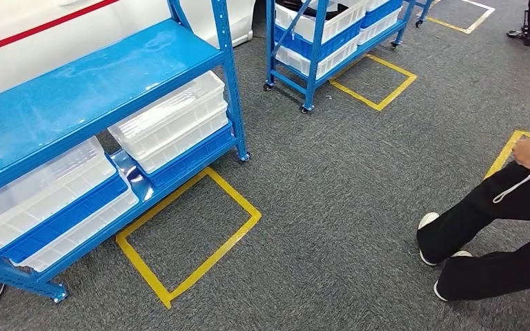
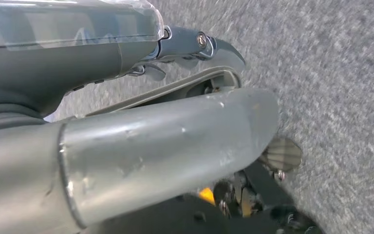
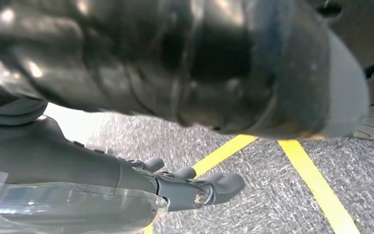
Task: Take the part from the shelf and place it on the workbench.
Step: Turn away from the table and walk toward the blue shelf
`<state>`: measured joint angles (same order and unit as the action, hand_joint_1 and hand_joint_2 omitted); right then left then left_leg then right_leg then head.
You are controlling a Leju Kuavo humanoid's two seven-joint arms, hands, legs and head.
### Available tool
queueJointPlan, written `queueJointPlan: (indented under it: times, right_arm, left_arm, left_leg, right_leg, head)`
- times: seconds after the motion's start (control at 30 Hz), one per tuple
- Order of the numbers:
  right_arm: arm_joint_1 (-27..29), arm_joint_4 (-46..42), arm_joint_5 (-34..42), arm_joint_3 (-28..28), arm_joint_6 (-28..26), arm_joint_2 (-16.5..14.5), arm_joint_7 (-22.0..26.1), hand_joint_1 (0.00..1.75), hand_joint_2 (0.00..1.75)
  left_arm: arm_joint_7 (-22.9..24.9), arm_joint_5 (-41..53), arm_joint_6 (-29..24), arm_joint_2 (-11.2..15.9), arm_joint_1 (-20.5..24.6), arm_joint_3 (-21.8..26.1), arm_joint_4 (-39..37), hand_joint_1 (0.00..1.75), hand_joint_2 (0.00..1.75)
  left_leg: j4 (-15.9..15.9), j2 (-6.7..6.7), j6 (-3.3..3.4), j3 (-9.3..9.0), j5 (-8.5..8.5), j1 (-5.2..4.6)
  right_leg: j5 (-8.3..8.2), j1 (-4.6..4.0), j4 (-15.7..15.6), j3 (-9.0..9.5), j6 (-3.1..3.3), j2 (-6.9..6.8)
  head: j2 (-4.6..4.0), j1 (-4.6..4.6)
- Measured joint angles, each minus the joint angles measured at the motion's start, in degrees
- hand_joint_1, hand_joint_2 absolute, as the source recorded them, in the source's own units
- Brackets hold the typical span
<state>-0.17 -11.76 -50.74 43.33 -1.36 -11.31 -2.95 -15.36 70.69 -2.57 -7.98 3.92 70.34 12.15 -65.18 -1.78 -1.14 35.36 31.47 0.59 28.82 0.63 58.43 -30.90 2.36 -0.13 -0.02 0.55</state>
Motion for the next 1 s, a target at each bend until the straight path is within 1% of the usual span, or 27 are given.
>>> queueJointPlan:
  times: [0.03,0.07,0.1,0.13,0.17,0.2,0.27,0.3,0.37,0.4,0.43,0.47,0.5,0.53,0.57,0.6,0.63,0.67,0.7,0.73,0.77,0.8,0.83,0.87,0.9,0.93,1.0]
  right_arm:
    - [0.08,0.0,-0.11,0.02,-0.01,0.0,-0.01,0.0,0.0]
    - [0.15,0.0,-0.22,0.03,-0.05,0.0,-0.04,0.0,0.0]
    - [0.16,0.0,-0.33,0.04,-0.09,0.01,-0.06,0.0,0.0]
    - [0.14,0.0,-0.41,0.05,-0.16,0.01,-0.1,0.0,0.0]
    - [0.11,0.0,-0.46,0.05,-0.25,0.0,-0.14,0.0,0.0]
    - [0.08,0.0,-0.49,0.05,-0.31,-0.02,-0.16,0.0,0.0]
    - [0.06,0.0,-0.55,0.06,-0.4,-0.05,-0.19,0.0,0.0]
    - [0.04,0.0,-0.58,0.07,-0.44,-0.07,-0.2,0.0,0.0]
    - [-0.17,0.0,-0.63,0.08,-0.64,-0.09,-0.25,0.0,0.0]
    - [-0.3,0.0,-0.65,0.08,-0.77,-0.1,-0.33,0.0,0.0]
    - [-0.37,0.0,-0.68,0.08,-0.82,-0.1,-0.4,0.0,0.0]
    - [-0.37,0.0,-0.72,0.1,-0.81,-0.1,-0.5,0.0,0.0]
    - [-0.26,0.0,-0.75,0.15,-0.75,-0.1,-0.62,0.0,0.0]
    - [-0.14,0.0,-0.79,0.21,-0.69,-0.1,-0.68,0.0,0.0]
    - [-0.05,0.0,-0.84,0.26,-0.65,-0.1,-0.74,0.0,0.0]
    - [0.03,0.0,-0.9,0.31,-0.6,-0.09,-0.77,0.0,0.0]
    - [0.07,0.0,-0.97,0.33,-0.52,-0.07,-0.77,0.0,0.0]
    - [0.09,0.0,-1.05,0.34,-0.44,-0.04,-0.77,0.0,0.0]
    - [0.15,0.0,-1.11,0.36,-0.35,0.0,-0.77,0.0,0.0]
    - [0.24,0.02,-1.17,0.38,-0.26,0.03,-0.79,0.0,0.0]
    - [0.28,0.04,-1.23,0.41,-0.19,0.04,-0.79,0.0,0.0]
    - [0.24,0.05,-1.27,0.45,-0.14,0.04,-0.8,0.0,0.0]
    - [0.14,0.07,-1.29,0.52,-0.18,0.04,-0.8,0.0,0.0]
    - [-0.01,0.07,-1.25,0.6,-0.38,0.05,-0.78,0.0,0.0]
    - [-0.12,0.07,-1.16,0.69,-0.67,0.05,-0.74,0.0,0.0]
    - [-0.14,0.06,-1.01,0.83,-0.97,0.04,-0.68,0.0,0.0]
    - [0.0,0.06,-0.68,1.2,-1.33,0.03,-0.58,0.0,0.0]
  left_arm:
    - [0.01,0.04,0.01,-0.02,0.08,0.0,0.0,0.0,0.0]
    - [0.02,0.08,0.01,-0.04,0.11,0.0,0.0,0.0,0.0]
    - [0.03,0.12,0.01,-0.04,0.07,0.0,0.01,0.0,0.0]
    - [0.05,0.14,0.01,-0.03,0.0,0.01,0.01,0.0,0.0]
    - [0.07,0.16,0.01,-0.02,-0.08,0.01,0.01,0.0,0.0]
    - [0.08,0.18,0.01,0.01,-0.1,0.02,0.01,0.0,0.0]
    - [0.08,0.2,0.01,0.11,0.14,0.01,0.01,0.0,0.0]
    - [0.08,0.2,0.01,0.16,0.25,0.01,0.01,0.0,0.0]
    - [0.11,0.21,0.01,0.18,0.16,0.0,0.01,0.0,0.0]
    - [0.13,0.21,0.01,0.14,-0.02,0.01,0.01,0.0,0.0]
    - [0.19,0.22,-0.02,0.1,-0.14,0.01,0.01,0.0,0.0]
    - [0.24,0.25,-0.08,0.05,-0.15,0.02,0.01,0.0,0.0]
    - [0.28,0.27,-0.15,0.01,-0.08,0.02,0.01,0.0,0.0]
    - [0.33,0.29,-0.22,0.01,0.04,0.02,0.01,0.0,0.0]
    - [0.36,0.31,-0.28,0.01,0.15,0.01,0.01,0.0,0.0]
    - [0.39,0.32,-0.31,0.01,0.19,0.01,0.01,0.0,0.0]
    - [0.42,0.33,-0.34,0.01,0.19,0.0,0.01,0.0,0.0]
    - [0.44,0.34,-0.37,0.01,0.15,0.01,0.01,0.0,0.0]
    - [0.46,0.36,-0.39,0.01,0.11,0.01,0.01,0.0,0.0]
    - [0.48,0.36,-0.4,0.01,0.11,0.02,0.01,0.0,0.0]
    - [0.49,0.37,-0.42,0.01,0.13,0.02,0.01,0.0,0.0]
    - [0.51,0.37,-0.43,0.01,0.14,0.02,0.01,0.0,0.0]
    - [0.52,0.37,-0.44,0.01,0.14,0.02,0.01,0.0,0.0]
    - [0.53,0.35,-0.45,0.01,0.08,0.02,0.01,0.0,0.0]
    - [0.53,0.33,-0.47,0.01,0.01,0.02,0.01,0.0,0.0]
    - [0.52,0.32,-0.49,-0.01,-0.05,0.02,0.01,0.0,0.0]
    - [0.52,0.28,-0.51,-0.06,0.03,0.02,0.01,0.0,0.0]
  left_leg:
    - [-3.82,0.75,-0.16,1.79,1.86,0.06]
    - [-6.87,1.08,-0.26,3.17,3.03,0.1]
    - [-8.27,1.25,-0.25,3.68,3.21,0.1]
    - [-7.47,1.44,-0.14,3.06,2.34,0.05]
    - [-4.57,1.85,0.11,1.34,0.64,-0.04]
    - [-0.44,2.98,0.53,-1.01,-1.14,-0.25]
    - [6.02,5.27,1.47,-4.37,-3.14,-0.92]
    - [7.42,5.83,1.88,-4.93,-3.34,-1.23]
    - [7.96,4.82,2.5,-4.91,-3.57,-1.33]
    - [8.39,4.24,2.76,-5.13,-3.89,-1.16]
    - [8.82,3.71,3.07,-5.35,-4.25,-0.92]
    - [9.23,3.18,3.37,-5.52,-4.61,-0.65]
    - [9.35,2.66,3.53,-5.5,-4.81,-0.53]
    - [9.33,2.0,3.67,-5.33,-4.91,-0.48]
    - [9.25,1.23,3.71,-5.19,-4.95,-0.44]
    - [9.13,0.41,3.68,-5.11,-4.94,-0.4]
    - [8.94,-0.46,3.59,-5.07,-4.89,-0.33]
    - [8.67,-1.34,3.41,-5.07,-4.77,-0.2]
    - [8.31,-2.17,3.12,-5.03,-4.57,-0.06]
    - [7.85,-2.92,2.72,-4.85,-4.33,0.01]
    - [7.39,-3.55,2.27,-4.61,-4.13,0.05]
    - [7.06,-4.03,1.84,-4.32,-4.01,0.07]
    - [6.94,-4.44,1.43,-4.08,-4.02,0.12]
    - [6.94,-4.83,1.07,-3.93,-4.08,0.22]
    - [6.85,-4.7,0.75,-3.8,-3.99,0.33]
    - [6.13,-3.85,0.48,-3.43,-3.47,0.35]
    - [1.27,-0.95,0.11,-1.12,-0.64,0.28]
  right_leg:
    - [0.04,-0.16,0.03,-0.11,0.19,-0.87]
    - [0.08,-0.32,0.08,-0.21,0.27,-1.77]
    - [0.14,-0.47,0.12,-0.26,0.33,-2.62]
    - [0.2,-0.6,0.15,-0.24,0.37,-3.41]
    - [0.28,-0.72,0.17,-0.13,0.39,-4.12]
    - [0.37,-0.83,0.18,0.03,0.35,-4.81]
    - [0.6,-1.1,0.25,0.26,0.01,-6.17]
    - [0.68,-1.15,0.27,0.34,-0.22,-6.82]
    - [0.75,-1.14,0.19,0.6,-0.77,-7.74]
    - [0.96,-1.04,0.39,0.73,-1.1,-7.01]
    - [1.69,-0.92,1.23,0.5,-1.42,-5.55]
    - [3.01,-0.77,3.1,-0.27,-1.73,-3.66]
    - [4.8,-0.52,6.1,-1.68,-1.98,-1.76]
    - [6.72,-0.34,9.78,-3.5,-2.18,-0.74]
    - [8.02,-0.13,13.12,-5.18,-2.37,-0.31]
    - [8.33,0.07,15.13,-6.24,-2.56,-0.16]
    - [7.44,0.27,15.06,-6.32,-2.72,-0.08]
    - [5.55,0.48,12.87,-5.37,-2.87,0.18]
    - [3.32,0.75,9.21,-3.74,-3.02,0.99]
    - [1.76,0.89,5.78,-2.2,-3.18,2.26]
    - [0.78,1.03,3.29,-1.14,-3.16,3.19]
    - [0.51,1.02,2.02,-0.68,-3.06,3.87]
    - [0.67,0.85,1.93,-0.72,-2.79,3.89]
    - [0.52,0.79,1.86,-0.8,-2.38,3.34]
    - [0.41,0.72,1.72,-0.78,-1.99,2.9]
    - [0.29,0.74,1.53,-0.73,-1.53,2.44]
    - [0.12,0.69,1.25,-0.74,-0.87,1.4]
  head:
    - [0.0,0.0]
    - [0.0,0.0]
    - [0.0,0.0]
    - [0.0,-0.01]
    - [0.01,-0.01]
    - [0.01,-0.01]
    - [0.02,0.0]
    - [0.02,0.0]
    - [0.01,0.01]
    - [0.01,0.02]
    - [0.0,0.02]
    - [0.01,0.03]
    - [0.0,0.03]
    - [0.0,0.02]
    - [0.0,0.03]
    - [0.0,0.02]
    - [0.0,0.02]
    - [0.0,0.03]
    - [0.0,0.03]
    - [0.0,0.03]
    - [0.0,0.03]
    - [0.0,0.02]
    - [0.0,0.02]
    - [0.0,0.02]
    - [0.0,0.02]
    - [0.0,0.0]
    - [0.01,-0.03]
